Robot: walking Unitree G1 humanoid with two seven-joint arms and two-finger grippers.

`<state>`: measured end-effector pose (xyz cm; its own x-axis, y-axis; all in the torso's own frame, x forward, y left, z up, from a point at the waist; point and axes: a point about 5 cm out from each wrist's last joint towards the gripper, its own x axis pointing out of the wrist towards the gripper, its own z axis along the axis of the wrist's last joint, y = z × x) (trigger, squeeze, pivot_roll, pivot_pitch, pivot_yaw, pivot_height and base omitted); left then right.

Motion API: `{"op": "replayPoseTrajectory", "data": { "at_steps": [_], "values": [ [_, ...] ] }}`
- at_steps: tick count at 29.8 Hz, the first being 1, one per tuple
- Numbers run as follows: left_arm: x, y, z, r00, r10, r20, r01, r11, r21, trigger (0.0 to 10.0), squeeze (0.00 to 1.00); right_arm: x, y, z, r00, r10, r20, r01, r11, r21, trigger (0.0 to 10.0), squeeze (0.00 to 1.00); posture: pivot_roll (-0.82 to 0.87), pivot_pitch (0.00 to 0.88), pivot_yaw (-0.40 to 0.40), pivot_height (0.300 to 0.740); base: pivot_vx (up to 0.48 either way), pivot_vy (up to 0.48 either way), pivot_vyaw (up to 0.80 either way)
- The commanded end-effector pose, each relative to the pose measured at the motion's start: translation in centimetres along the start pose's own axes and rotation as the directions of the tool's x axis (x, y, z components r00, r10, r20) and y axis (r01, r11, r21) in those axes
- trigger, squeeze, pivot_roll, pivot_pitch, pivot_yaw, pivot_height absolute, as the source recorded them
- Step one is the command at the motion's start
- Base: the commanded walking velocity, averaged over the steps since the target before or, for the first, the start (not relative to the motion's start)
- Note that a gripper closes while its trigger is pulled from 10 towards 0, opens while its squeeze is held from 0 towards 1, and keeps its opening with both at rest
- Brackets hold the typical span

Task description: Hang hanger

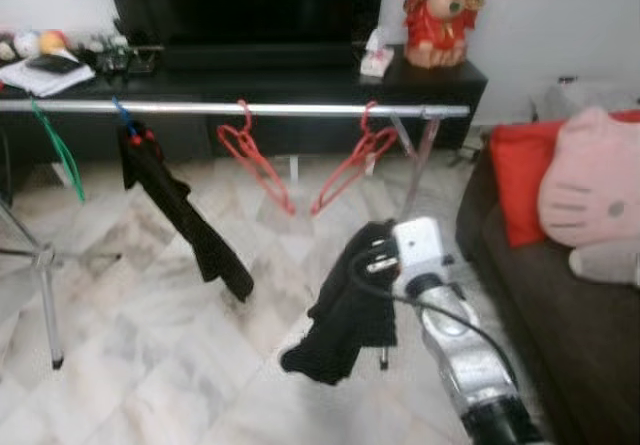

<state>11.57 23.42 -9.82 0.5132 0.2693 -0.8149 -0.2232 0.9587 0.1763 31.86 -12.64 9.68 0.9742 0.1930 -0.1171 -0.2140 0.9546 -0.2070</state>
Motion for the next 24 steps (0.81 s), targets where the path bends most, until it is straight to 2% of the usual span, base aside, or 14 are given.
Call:
{"op": "replayPoseTrajectory", "data": {
  "at_steps": [1, 3, 5, 8, 10, 14, 15, 17, 20, 22, 23, 24],
  "values": [
    [-0.2, 0.0, -0.7, 1.000, 0.004, -0.023, -0.004, 1.000, -0.001, 10.0, 0.00, 0.1, -0.6, 0.8, 0.999, -0.019, 0.037, 0.019, 1.000, 0.003, 10.0, 0.00, -0.13, 0.000, 0.032, 0.740, 0.000, 0.000, 0.00],
    [-0.2, 0.1, -0.6, 1.000, 0.009, -0.012, -0.009, 1.000, -0.004, 10.0, 0.00, 0.1, -0.6, 0.7, 0.999, -0.021, 0.036, 0.021, 1.000, 0.004, 10.0, 0.00, -0.13, 0.000, 0.031, 0.740, 0.000, 0.000, 0.00],
    [-0.2, 0.2, -0.2, 0.999, 0.032, 0.044, -0.032, 0.999, -0.016, 10.0, 0.00, 0.1, -0.7, 0.6, 0.999, -0.023, 0.032, 0.023, 1.000, 0.005, 10.0, 0.00, -0.13, 0.000, 0.030, 0.740, 0.000, 0.000, 0.00],
    [-0.3, 0.2, -0.1, 0.998, 0.038, 0.055, -0.037, 0.999, -0.020, 10.0, 0.00, 0.1, -0.7, 0.5, 0.999, -0.023, 0.030, 0.023, 1.000, 0.005, 10.0, 0.00, -0.12, 0.000, 0.028, 0.740, 0.000, 0.000, 0.00],
    [-0.4, 0.3, 0.3, 0.992, 0.069, 0.108, -0.063, 0.996, -0.057, 10.0, 0.00, 0.1, -0.8, 0.2, 1.000, -0.023, 0.020, 0.023, 1.000, 0.004, 10.0, 0.00, -0.12, 0.000, 0.028, 0.740, 0.000, 0.000, 0.00],
    [-0.4, 0.3, 0.3, 0.991, 0.073, 0.114, -0.067, 0.996, -0.061, 10.0, 0.00, 0.1, -0.8, 0.1, 1.000, -0.024, 0.020, 0.023, 1.000, 0.004, 10.0, 0.00, -0.12, 0.000, 0.028, 0.740, 0.000, 0.000, 0.00],
    [0.1, 1.1, 9.6, 0.871, 0.109, 0.478, -0.078, 0.993, -0.083, 10.0, 0.00, 0.2, -1.0, -0.4, 0.999, -0.035, -0.002, 0.035, 0.999, 0.020, 10.0, 0.00, -0.13, 0.000, 0.029, 0.740, 0.000, 0.000, 0.00],
    [-0.9, 1.6, 15.3, 0.737, 0.115, 0.666, -0.091, 0.993, -0.071, 10.0, 0.00, 0.3, -1.1, -1.0, 0.999, -0.045, -0.024, 0.045, 0.998, 0.037, 10.0, 0.00, -0.13, 0.000, 0.030, 0.740, 0.000, 0.000, 0.00],
    [-2.9, 1.2, 19.6, 0.583, 0.058, 0.810, -0.053, 0.998, -0.033, 10.0, 0.00, 0.2, -1.3, -1.9, 0.997, -0.055, -0.059, 0.058, 0.997, 0.047, 10.0, 0.00, -0.14, 0.000, 0.031, 0.740, 0.000, 0.000, 0.00],
    [-3.8, 1.0, 20.6, 0.530, 0.046, 0.847, -0.046, 0.999, -0.026, 10.0, 0.00, 0.2, -1.4, -2.3, 0.995, -0.060, -0.074, 0.064, 0.996, 0.055, 10.0, 0.00, -0.13, 0.000, 0.031, 0.740, 0.000, 0.000, 0.00],
    [-5.0, 0.7, 21.5, 0.473, 0.033, 0.880, -0.042, 0.999, -0.015, 10.0, 0.00, 0.1, -1.4, -3.0, 0.993, -0.066, -0.098, 0.073, 0.995, 0.070, 10.0, 0.00, -0.13, 0.000, 0.031, 0.740, 0.000, 0.000, 0.00],
    [-5.4, 0.6, 21.8, 0.452, 0.027, 0.891, -0.040, 0.999, -0.010, 10.0, 0.00, 0.1, -1.4, -3.2, 0.992, -0.067, -0.107, 0.075, 0.994, 0.074, 10.0, 0.00, -0.13, 0.000, 0.031, 0.740, 0.000, 0.000, 0.00]
  ]
}}
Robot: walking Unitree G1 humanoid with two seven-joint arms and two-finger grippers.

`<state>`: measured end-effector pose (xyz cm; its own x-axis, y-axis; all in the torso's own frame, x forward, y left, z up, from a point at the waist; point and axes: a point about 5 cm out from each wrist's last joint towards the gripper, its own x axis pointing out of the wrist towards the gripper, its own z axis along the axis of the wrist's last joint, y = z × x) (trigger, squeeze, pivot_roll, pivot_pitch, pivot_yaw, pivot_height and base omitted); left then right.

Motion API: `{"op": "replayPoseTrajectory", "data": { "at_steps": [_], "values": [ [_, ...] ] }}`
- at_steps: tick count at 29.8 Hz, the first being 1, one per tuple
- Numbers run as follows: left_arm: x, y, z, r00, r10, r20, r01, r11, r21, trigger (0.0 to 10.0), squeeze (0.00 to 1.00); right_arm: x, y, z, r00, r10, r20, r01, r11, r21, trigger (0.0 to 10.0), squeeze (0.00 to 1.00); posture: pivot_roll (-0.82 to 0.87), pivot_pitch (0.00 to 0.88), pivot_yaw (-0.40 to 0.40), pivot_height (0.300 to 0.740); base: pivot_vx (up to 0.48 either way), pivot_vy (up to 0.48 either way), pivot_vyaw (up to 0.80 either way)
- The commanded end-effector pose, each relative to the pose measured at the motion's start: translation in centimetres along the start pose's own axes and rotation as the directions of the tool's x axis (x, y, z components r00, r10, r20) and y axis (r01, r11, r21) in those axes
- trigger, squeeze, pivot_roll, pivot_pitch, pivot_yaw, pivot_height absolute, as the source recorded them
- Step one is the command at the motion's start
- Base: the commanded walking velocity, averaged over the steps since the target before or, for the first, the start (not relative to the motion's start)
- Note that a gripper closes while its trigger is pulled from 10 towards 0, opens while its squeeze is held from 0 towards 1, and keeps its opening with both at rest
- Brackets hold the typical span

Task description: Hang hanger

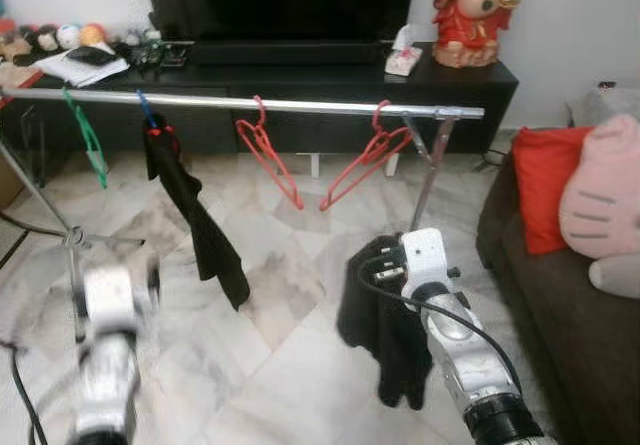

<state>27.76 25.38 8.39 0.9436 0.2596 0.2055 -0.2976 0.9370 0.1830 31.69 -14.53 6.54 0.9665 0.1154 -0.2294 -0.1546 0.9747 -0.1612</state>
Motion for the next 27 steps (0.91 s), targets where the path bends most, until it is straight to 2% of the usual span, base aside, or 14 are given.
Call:
{"op": "replayPoseTrajectory", "data": {
  "at_steps": [1, 5, 8, 11, 13, 18, 22, 27],
  "values": [
    [-1.5, -1.0, -0.8, 0.997, -0.054, -0.049, 0.054, 0.998, 0.010, 10.0, 0.00, 0.2, -0.2, 0.0, 1.000, -0.017, 0.010, 0.016, 1.000, 0.025, 10.0, 0.00, -0.13, 0.000, 0.031, 0.740, 0.000, 0.000, 0.00],
    [-1.7, -1.5, 0.5, 0.998, -0.059, -0.007, 0.059, 0.998, -0.020, 10.0, 0.00, 0.3, -0.1, -1.0, 1.000, -0.018, -0.024, 0.018, 0.999, 0.035, 10.0, 0.00, -0.13, 0.000, 0.032, 0.740, 0.000, 0.000, 0.00],
    [-2.5, -2.0, 2.1, 0.997, -0.065, 0.028, 0.067, 0.996, -0.056, 10.0, 0.00, 0.1, -0.4, -2.2, 0.998, -0.035, -0.060, 0.039, 0.997, 0.071, 10.0, 0.00, -0.13, 0.000, 0.034, 0.740, 0.000, 0.000, 0.00],
    [-4.0, -2.6, 2.8, 0.995, -0.101, 0.012, 0.101, 0.993, -0.064, 10.0, 0.00, -0.1, -0.8, -3.2, 0.993, -0.064, -0.095, 0.074, 0.992, 0.104, 10.0, 0.00, -0.11, 0.000, 0.028, 0.740, 0.000, 0.000, 0.00],
    [-4.6, -2.6, 2.4, 0.995, -0.101, -0.015, 0.099, 0.992, -0.077, 10.0, 0.00, -0.1, -0.8, -3.2, 0.994, -0.072, -0.086, 0.083, 0.988, 0.133, 10.0, 0.00, -0.11, 0.000, 0.027, 0.740, 0.000, 0.000, 0.00],
    [-4.9, -2.5, 2.5, 0.993, -0.108, -0.040, 0.104, 0.991, -0.085, 10.0, 0.00, -0.2, -0.8, -3.3, 0.994, -0.077, -0.074, 0.086, 0.988, 0.131, 10.0, 0.00, -0.12, 0.000, 0.029, 0.740, 0.000, 0.000, 0.00],
    [-4.8, -2.6, 2.8, 0.989, -0.141, -0.047, 0.139, 0.989, -0.052, 10.0, 0.00, -0.2, -1.0, -3.4, 0.993, -0.093, -0.072, 0.102, 0.986, 0.135, 10.0, 0.00, -0.12, 0.000, 0.030, 0.740, 0.000, 0.000, 0.00],
    [-4.6, -2.4, 3.3, 0.990, -0.133, -0.047, 0.130, 0.990, -0.058, 10.0, 0.00, -0.2, -1.1, -3.4, 0.993, -0.101, -0.067, 0.110, 0.984, 0.143, 10.0, 0.00, -0.11, 0.000, 0.032, 0.740, 0.304, 0.000, 0.00]
  ]
}}
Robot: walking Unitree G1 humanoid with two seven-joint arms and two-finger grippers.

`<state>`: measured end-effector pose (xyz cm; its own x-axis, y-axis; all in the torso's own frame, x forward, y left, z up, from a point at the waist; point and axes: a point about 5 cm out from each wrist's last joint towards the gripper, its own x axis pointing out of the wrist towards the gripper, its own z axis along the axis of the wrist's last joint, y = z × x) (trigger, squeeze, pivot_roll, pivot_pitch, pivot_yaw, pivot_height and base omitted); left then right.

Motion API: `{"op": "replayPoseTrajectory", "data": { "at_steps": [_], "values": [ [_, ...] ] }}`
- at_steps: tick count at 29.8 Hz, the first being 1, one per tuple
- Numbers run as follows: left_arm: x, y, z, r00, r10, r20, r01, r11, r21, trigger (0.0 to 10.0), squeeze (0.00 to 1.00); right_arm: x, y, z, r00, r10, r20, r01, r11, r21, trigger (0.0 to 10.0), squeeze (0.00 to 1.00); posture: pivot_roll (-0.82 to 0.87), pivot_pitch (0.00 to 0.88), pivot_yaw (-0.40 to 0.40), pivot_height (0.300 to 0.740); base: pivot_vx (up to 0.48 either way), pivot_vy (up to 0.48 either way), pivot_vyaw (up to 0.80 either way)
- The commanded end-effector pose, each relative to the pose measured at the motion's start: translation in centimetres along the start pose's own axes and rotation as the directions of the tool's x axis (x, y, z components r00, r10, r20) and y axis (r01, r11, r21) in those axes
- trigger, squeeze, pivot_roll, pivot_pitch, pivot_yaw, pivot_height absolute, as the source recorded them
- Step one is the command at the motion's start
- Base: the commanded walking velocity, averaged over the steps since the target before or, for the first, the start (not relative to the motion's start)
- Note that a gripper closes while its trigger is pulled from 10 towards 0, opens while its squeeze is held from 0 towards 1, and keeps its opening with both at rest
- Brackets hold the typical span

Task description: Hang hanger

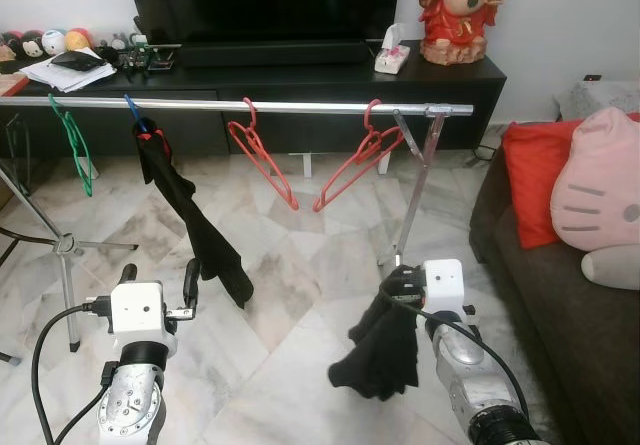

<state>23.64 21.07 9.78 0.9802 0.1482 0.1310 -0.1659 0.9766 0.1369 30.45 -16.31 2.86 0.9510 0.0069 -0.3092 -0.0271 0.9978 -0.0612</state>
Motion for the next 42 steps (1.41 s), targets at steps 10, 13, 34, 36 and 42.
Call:
{"op": "replayPoseTrajectory", "data": {
  "at_steps": [10, 13, 34, 36, 42],
  "values": [
    [0.7, 0.3, 1.3, 1.000, 0.001, 0.014, -0.001, 1.000, 0.029, 10.0, 0.00, 0.7, 0.2, 1.5, 0.998, -0.004, 0.059, 0.002, 0.999, 0.043, 10.0, 0.00, -0.10, 0.000, 0.023, 0.740, 0.318, 0.000, 0.00],
    [0.6, 0.4, 1.3, 1.000, 0.003, 0.009, -0.003, 1.000, 0.030, 10.0, 0.00, 0.7, 0.4, 1.5, 0.998, -0.002, 0.055, -0.001, 0.999, 0.045, 10.0, 0.00, -0.10, 0.000, 0.026, 0.740, 0.349, 0.000, -0.53],
    [0.9, 0.6, 1.6, 1.000, 0.015, -0.010, -0.015, 1.000, 0.006, 10.0, 0.00, 0.7, 0.9, 1.7, 0.997, 0.014, 0.076, -0.017, 0.999, 0.036, 10.0, 0.00, -0.10, 0.000, 0.028, 0.740, 0.353, 0.000, -0.04],
    [0.9, 0.7, 1.6, 1.000, 0.020, -0.013, -0.020, 1.000, 0.002, 10.0, 0.00, 0.7, 0.9, 1.7, 0.997, 0.015, 0.076, -0.018, 0.999, 0.035, 10.0, 0.00, -0.10, 0.000, 0.027, 0.740, 0.351, 0.000, 0.00],
    [0.9, 0.7, 1.5, 0.999, 0.027, -0.018, -0.027, 1.000, -0.004, 10.0, 0.00, 0.7, 0.9, 1.7, 0.997, 0.017, 0.075, -0.020, 0.999, 0.034, 10.0, 0.00, -0.10, 0.000, 0.027, 0.740, 0.349, 0.000, 0.00]
  ]
}}
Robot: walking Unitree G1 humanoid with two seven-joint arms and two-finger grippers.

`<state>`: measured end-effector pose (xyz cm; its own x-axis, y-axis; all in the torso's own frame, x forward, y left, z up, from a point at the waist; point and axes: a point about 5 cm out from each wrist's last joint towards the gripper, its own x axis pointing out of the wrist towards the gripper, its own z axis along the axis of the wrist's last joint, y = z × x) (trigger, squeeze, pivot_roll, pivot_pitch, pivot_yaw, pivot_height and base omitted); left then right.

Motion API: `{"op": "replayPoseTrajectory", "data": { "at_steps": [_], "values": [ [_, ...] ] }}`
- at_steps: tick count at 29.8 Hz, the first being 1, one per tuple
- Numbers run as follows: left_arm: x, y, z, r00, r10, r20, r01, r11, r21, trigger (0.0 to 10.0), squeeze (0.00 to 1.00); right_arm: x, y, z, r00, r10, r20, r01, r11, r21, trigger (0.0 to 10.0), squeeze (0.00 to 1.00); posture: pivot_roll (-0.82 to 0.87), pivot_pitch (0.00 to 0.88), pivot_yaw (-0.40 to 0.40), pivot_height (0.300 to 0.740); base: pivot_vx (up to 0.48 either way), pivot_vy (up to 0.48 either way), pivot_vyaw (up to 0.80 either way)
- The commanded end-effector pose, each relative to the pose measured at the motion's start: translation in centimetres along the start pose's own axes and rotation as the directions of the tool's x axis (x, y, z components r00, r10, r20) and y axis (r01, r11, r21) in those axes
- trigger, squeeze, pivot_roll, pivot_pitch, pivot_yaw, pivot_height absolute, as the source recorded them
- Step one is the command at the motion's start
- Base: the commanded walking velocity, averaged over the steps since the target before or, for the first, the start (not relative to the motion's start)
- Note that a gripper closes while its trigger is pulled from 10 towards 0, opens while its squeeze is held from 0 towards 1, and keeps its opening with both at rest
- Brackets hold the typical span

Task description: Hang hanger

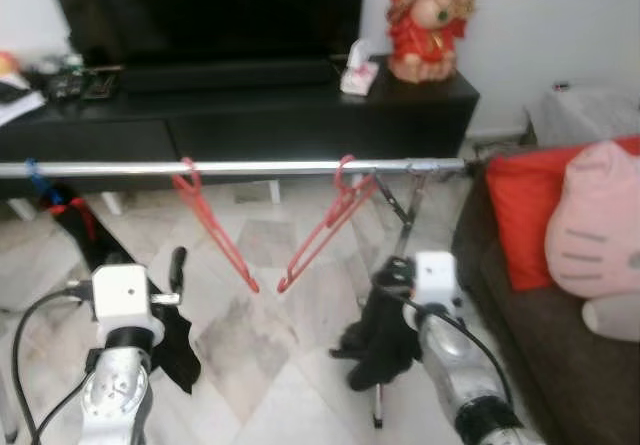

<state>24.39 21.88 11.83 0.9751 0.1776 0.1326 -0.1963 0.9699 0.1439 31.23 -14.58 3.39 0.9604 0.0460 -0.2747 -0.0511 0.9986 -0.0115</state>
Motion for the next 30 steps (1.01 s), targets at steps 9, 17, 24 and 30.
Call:
{"op": "replayPoseTrajectory", "data": {
  "at_steps": [9, 17, 24, 30],
  "values": [
    [0.1, -1.0, -0.8, 0.987, -0.094, -0.133, 0.073, 0.986, -0.150, 10.0, 0.00, 0.1, -0.5, 0.6, 1.000, 0.001, 0.029, 0.000, 1.000, -0.016, 10.0, 0.00, -0.10, 0.000, 0.027, 0.740, 0.220, 0.000, 0.00],
    [1.8, -1.5, 0.6, 0.978, -0.079, -0.194, 0.045, 0.984, -0.174, 10.0, 0.00, 0.1, -0.3, 0.6, 1.000, 0.010, 0.022, -0.009, 1.000, -0.019, 10.0, 0.00, -0.10, 0.000, 0.024, 0.740, 0.000, 0.000, 0.00],
    [3.7, -1.2, 1.4, 0.954, -0.013, -0.299, -0.046, 0.981, -0.190, 10.0, 0.00, 0.2, -0.4, 0.6, 1.000, 0.012, 0.019, -0.011, 1.000, -0.022, 10.0, 0.00, -0.10, 0.000, 0.023, 0.740, 0.000, 0.000, 0.00],
    [6.1, -0.8, 1.1, 0.913, 0.058, -0.404, -0.163, 0.960, -0.229, 10.0, 0.00, 0.2, -0.1, 0.6, 1.000, 0.025, 0.012, -0.025, 0.999, -0.023, 10.0, 0.00, -0.09, 0.000, 0.017, 0.740, 0.000, 0.000, 0.00]
  ]
}}
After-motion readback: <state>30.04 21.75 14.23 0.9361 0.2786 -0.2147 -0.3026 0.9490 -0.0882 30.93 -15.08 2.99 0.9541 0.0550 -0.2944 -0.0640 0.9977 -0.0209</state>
